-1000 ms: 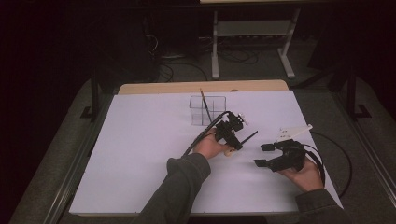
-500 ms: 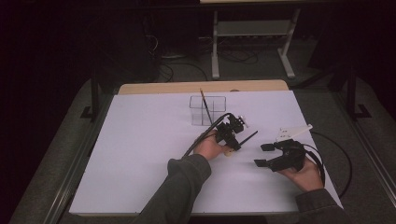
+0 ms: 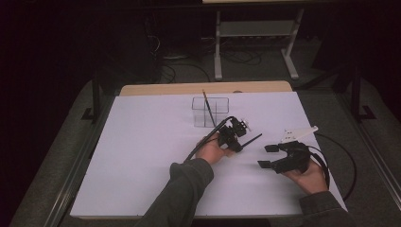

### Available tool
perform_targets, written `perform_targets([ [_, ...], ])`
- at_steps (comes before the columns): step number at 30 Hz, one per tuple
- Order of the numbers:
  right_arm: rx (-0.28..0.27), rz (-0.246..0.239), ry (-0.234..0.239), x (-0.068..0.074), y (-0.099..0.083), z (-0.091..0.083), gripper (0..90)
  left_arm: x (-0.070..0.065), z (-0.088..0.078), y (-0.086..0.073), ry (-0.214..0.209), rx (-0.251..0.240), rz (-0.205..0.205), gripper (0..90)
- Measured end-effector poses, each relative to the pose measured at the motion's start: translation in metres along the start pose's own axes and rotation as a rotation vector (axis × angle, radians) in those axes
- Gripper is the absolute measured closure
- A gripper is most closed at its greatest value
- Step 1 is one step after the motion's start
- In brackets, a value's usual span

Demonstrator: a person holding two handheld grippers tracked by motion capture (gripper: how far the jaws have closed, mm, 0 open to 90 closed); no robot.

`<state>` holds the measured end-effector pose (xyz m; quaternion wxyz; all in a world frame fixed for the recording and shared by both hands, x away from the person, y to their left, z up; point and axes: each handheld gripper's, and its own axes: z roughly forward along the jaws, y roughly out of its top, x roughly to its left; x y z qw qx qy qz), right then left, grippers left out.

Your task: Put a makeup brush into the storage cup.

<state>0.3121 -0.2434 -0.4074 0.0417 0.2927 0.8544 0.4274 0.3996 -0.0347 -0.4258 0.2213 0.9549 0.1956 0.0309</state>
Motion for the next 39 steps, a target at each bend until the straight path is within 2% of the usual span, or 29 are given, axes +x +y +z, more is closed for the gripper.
perform_targets([
  [3,0.006,0.003,0.001,0.001,0.000,0.000,27.9,-0.003,0.000,0.000,0.022,0.008,0.019,80.2],
  [7,0.006,-0.004,-0.001,0.000,0.000,0.001,27.9,-0.003,0.000,0.000,0.025,0.009,0.023,83.3],
  [12,0.007,-0.003,-0.002,0.000,0.000,0.002,28.0,-0.003,0.000,0.000,0.026,0.009,0.020,83.7],
  [20,0.003,0.004,-0.007,-0.001,0.000,0.001,28.0,0.001,-0.001,-0.002,0.001,-0.009,-0.004,84.0],
  [23,0.002,0.002,-0.005,-0.001,0.000,0.001,28.0,0.003,-0.003,-0.004,0.013,-0.001,-0.005,84.0],
  [30,-0.006,0.005,-0.008,0.001,0.000,0.000,27.9,0.012,-0.016,-0.017,0.008,-0.022,-0.037,84.0],
  [39,-0.007,0.000,-0.007,0.002,0.001,0.001,27.9,0.018,-0.038,-0.034,0.008,-0.026,-0.038,84.0],
])
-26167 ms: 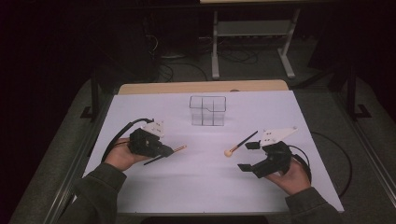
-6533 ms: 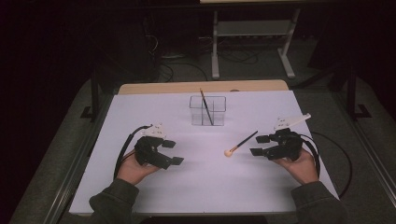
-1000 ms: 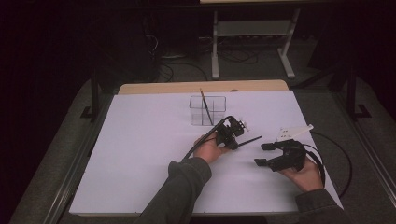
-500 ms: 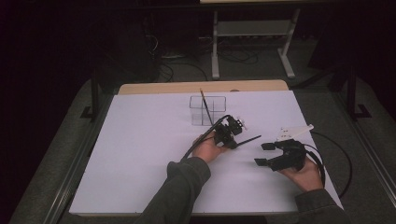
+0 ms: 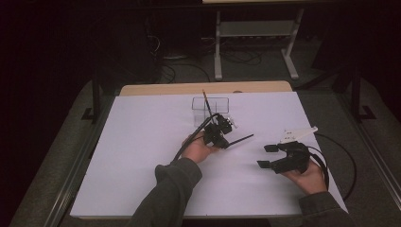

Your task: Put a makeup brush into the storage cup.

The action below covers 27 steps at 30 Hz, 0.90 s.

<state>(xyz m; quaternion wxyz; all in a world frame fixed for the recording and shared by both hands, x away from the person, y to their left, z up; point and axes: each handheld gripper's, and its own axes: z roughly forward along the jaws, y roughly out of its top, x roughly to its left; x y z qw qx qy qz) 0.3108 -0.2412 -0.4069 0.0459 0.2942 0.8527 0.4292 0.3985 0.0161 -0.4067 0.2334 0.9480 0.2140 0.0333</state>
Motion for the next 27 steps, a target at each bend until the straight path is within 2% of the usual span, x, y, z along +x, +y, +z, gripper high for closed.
perform_targets([
  [4,-0.007,0.003,0.006,0.001,0.001,0.001,27.9,0.002,-0.012,-0.007,0.000,-0.001,0.011,84.0],
  [8,-0.012,0.001,0.009,0.002,0.003,0.001,27.8,0.000,-0.027,-0.016,0.002,-0.041,-0.003,83.9],
  [14,-0.020,0.000,0.024,0.003,0.005,0.002,27.6,-0.003,-0.046,-0.026,0.007,-0.051,0.009,83.9],
  [19,-0.014,-0.008,0.029,0.005,0.006,0.005,27.5,-0.005,-0.060,-0.039,0.003,-0.061,0.032,83.9],
  [27,0.010,-0.044,0.042,0.012,0.015,0.012,27.5,-0.008,-0.075,-0.062,-0.014,-0.041,0.080,84.0],
])
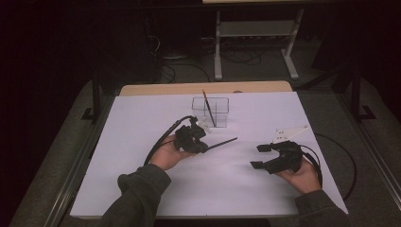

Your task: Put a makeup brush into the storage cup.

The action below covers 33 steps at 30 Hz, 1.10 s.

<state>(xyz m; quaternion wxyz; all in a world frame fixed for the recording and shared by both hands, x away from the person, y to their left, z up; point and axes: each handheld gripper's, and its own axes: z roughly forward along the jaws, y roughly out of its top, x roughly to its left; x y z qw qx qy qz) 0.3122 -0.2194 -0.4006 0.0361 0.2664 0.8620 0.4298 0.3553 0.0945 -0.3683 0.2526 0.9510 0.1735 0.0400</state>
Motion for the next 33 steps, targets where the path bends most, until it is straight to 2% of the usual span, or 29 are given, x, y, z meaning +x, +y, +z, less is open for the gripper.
perform_targets([
  [10,0.027,-0.035,0.036,0.007,0.014,0.007,27.6,-0.013,-0.015,-0.019,-0.010,0.016,0.046,84.0],
  [25,0.076,-0.153,0.059,0.029,0.056,0.013,28.0,-0.030,-0.039,-0.028,-0.036,-0.024,0.132,84.0],
  [33,0.102,-0.213,0.095,0.039,0.075,0.027,28.3,-0.034,-0.045,-0.030,-0.054,-0.030,0.156,84.0],
])
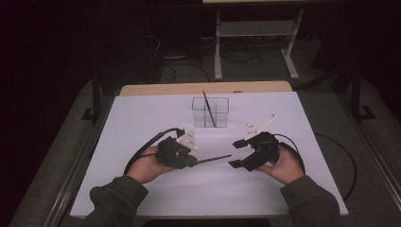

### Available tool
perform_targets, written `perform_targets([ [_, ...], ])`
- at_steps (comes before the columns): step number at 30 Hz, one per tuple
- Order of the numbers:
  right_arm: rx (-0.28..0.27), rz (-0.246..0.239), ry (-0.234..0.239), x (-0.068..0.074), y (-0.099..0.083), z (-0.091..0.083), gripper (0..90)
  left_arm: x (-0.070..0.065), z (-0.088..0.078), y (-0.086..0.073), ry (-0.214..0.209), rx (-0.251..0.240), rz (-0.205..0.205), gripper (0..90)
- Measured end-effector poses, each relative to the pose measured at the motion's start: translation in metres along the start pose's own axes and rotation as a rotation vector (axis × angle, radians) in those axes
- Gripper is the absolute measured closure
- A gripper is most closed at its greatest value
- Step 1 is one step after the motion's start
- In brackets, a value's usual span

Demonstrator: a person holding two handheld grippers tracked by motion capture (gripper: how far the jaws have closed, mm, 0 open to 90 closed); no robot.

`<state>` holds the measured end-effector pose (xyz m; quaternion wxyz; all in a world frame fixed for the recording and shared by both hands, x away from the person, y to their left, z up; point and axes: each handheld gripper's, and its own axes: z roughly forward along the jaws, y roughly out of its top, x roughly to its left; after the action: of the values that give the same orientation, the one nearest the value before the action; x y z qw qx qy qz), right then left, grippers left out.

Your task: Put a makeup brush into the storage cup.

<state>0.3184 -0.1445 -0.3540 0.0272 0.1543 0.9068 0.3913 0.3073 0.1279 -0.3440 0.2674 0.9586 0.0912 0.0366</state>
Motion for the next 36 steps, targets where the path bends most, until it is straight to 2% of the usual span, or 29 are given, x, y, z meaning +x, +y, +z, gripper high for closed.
perform_targets([
  [11,0.031,-0.072,0.065,0.006,0.027,0.017,30.1,-0.004,-0.004,0.002,-0.015,-0.004,0.042,84.0],
  [19,0.050,-0.114,0.106,0.008,0.040,0.031,31.9,-0.008,-0.004,0.002,-0.015,-0.012,0.047,84.0],
  [29,0.078,-0.115,0.151,0.008,0.044,0.042,35.6,-0.009,-0.006,0.003,-0.026,-0.017,0.056,84.0],
  [36,0.098,-0.136,0.171,0.011,0.047,0.049,39.4,-0.012,-0.004,0.008,-0.035,-0.013,0.073,84.0],
])
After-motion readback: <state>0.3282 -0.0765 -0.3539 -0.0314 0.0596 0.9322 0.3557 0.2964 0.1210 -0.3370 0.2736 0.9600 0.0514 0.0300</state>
